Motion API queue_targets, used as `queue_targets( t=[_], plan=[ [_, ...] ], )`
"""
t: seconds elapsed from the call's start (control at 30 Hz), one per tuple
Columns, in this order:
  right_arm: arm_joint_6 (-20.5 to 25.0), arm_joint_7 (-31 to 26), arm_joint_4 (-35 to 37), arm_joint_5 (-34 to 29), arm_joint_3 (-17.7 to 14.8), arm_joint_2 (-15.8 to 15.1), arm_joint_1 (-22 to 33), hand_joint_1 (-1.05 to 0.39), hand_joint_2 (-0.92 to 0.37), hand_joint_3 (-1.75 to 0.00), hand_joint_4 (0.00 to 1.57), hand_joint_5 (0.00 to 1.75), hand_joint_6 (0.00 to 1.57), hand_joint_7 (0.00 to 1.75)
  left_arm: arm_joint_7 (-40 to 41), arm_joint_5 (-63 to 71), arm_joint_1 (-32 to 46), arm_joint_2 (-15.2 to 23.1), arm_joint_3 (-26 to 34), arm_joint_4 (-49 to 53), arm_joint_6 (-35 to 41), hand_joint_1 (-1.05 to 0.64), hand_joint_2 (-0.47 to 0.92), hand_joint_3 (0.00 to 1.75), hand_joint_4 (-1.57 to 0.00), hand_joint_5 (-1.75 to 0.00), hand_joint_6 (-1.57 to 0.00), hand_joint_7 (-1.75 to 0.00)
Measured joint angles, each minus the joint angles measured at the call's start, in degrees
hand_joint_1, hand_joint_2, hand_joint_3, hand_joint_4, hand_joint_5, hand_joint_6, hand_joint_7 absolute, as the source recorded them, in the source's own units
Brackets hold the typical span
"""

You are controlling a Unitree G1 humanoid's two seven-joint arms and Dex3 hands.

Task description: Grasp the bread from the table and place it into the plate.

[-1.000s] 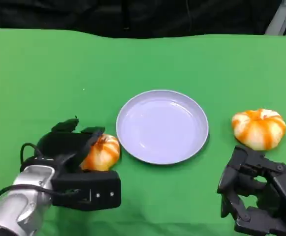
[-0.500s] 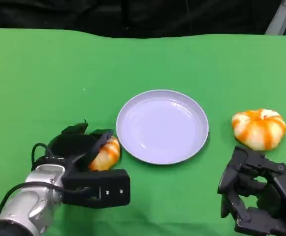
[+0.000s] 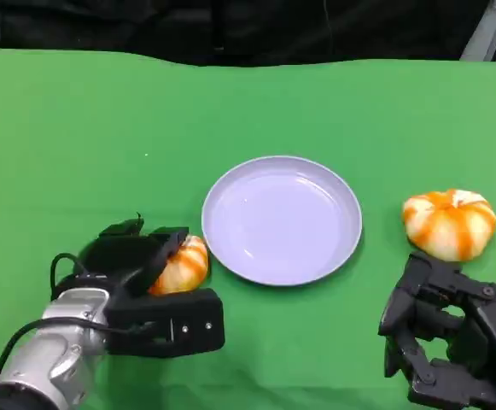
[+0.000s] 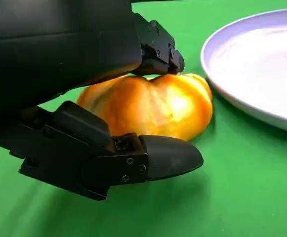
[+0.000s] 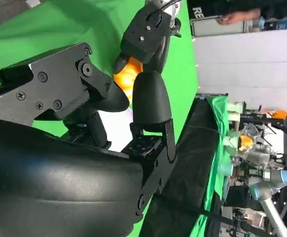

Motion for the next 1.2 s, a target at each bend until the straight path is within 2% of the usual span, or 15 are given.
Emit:
queue_targets(
  t=[0.27, 0.33, 0.5, 0.53, 0.63, 0.77, 0.8, 0.9, 0.93, 0.97, 1.03, 1.2],
  plan=[
    [0.0, 0.02, 0.0, 0.14, -0.24, 0.0, 0.17, -0.05, -0.68, -1.07, 0.75, 1.75, 0.63, 1.59, 0.01, -1.03, -1.18, -0.47, -0.49, 2.0, 0.05, -0.86, 0.92, 0.68, 0.0, 0.0, -0.21, -0.01],
    [0.0, 0.02, 0.0, 0.15, -0.27, 0.0, 0.17, -0.05, -0.68, -1.07, 0.75, 1.75, 0.63, 1.6, 0.0, -1.27, -1.28, -0.6, -0.51, 2.16, 0.07, -0.71, 0.92, 0.62, -0.04, -0.02, -0.26, -0.02],
    [0.0, 0.02, 0.0, 0.15, -0.29, 0.0, 0.18, -0.04, -0.68, -1.06, 0.75, 1.75, 0.62, 1.59, -1.12, -3.49, -1.43, -0.84, -0.29, 2.07, 0.37, -0.48, 0.92, 0.47, -0.18, -0.06, -0.36, -0.04],
    [0.0, 0.03, 0.0, 0.16, -0.3, 0.0, 0.19, -0.04, -0.68, -1.06, 0.75, 1.75, 0.62, 1.59, -1.34, -3.57, -1.47, -0.88, -0.3, 1.91, 0.58, -0.4, 0.92, 0.39, -0.24, -0.06, -0.4, -0.04],
    [0.0, 0.03, 0.0, 0.16, -0.31, 0.0, 0.19, -0.04, -0.69, -1.06, 0.75, 1.75, 0.62, 1.59, -1.32, -3.78, -1.52, -1.19, -0.18, 1.41, 1.11, -0.28, 0.92, 0.3, -0.37, -0.08, -0.49, -0.05],
    [-0.18, 0.02, 0.0, 0.15, -0.31, 0.0, 0.23, -0.04, -0.69, -1.05, 0.75, 1.75, 0.62, 1.59, -0.42, -5.25, -1.36, -1.35, 0.33, 0.5, 0.41, -0.23, 0.92, 0.32, -0.56, -0.09, -0.6, -0.05],
    [-0.18, 0.02, 0.0, 0.15, -0.31, 0.0, 0.25, -0.04, -0.69, -1.05, 0.75, 1.75, 0.62, 1.59, 0.17, -5.33, -1.25, -1.3, 0.34, 0.47, -0.16, -0.22, 0.92, 0.36, -0.64, -0.11, -0.62, -0.05],
    [-0.18, 0.01, 0.0, 0.14, -0.32, 0.0, 0.27, -0.05, -0.69, -1.04, 0.75, 1.75, 0.63, 1.59, 1.73, -5.73, -0.52, -1.05, 0.75, 0.39, -1.71, -0.21, 0.92, 0.43, -1.03, -0.23, -0.65, -0.03],
    [-0.19, 0.01, 0.0, 0.14, -0.32, 0.0, 0.27, -0.05, -0.69, -1.04, 0.75, 1.75, 0.63, 1.59, 2.11, -6.02, -0.25, -1.0, 1.14, 0.33, -2.27, -0.21, 0.92, 0.44, -1.09, -0.26, -0.65, -0.03],
    [-0.19, 0.01, 0.0, 0.14, -0.32, 0.0, 0.27, -0.05, -0.69, -1.04, 0.75, 1.75, 0.63, 1.59, 2.29, -6.32, 0.04, -0.95, 1.6, 0.19, -2.78, -0.22, 0.92, 0.46, -1.04, -0.23, -0.64, -0.02],
    [-0.21, 0.02, 0.0, 0.15, -0.32, 0.0, 0.27, -0.05, -0.69, -1.04, 0.75, 1.75, 0.63, 1.59, 2.47, -7.64, 0.37, -0.8, 2.28, 0.0, -3.77, -0.24, 0.92, 0.52, -0.79, -0.1, -0.63, -0.01],
    [-0.56, 0.02, 0.0, 0.17, -0.32, 0.0, 0.27, -0.06, -0.69, -1.04, 0.75, 1.75, 0.63, 1.59, 1.95, -12.61, 1.67, -0.53, 5.06, -0.38, -7.68, -0.24, 0.92, 0.54, -0.69, -0.04, -0.64, -0.01]
  ],
)
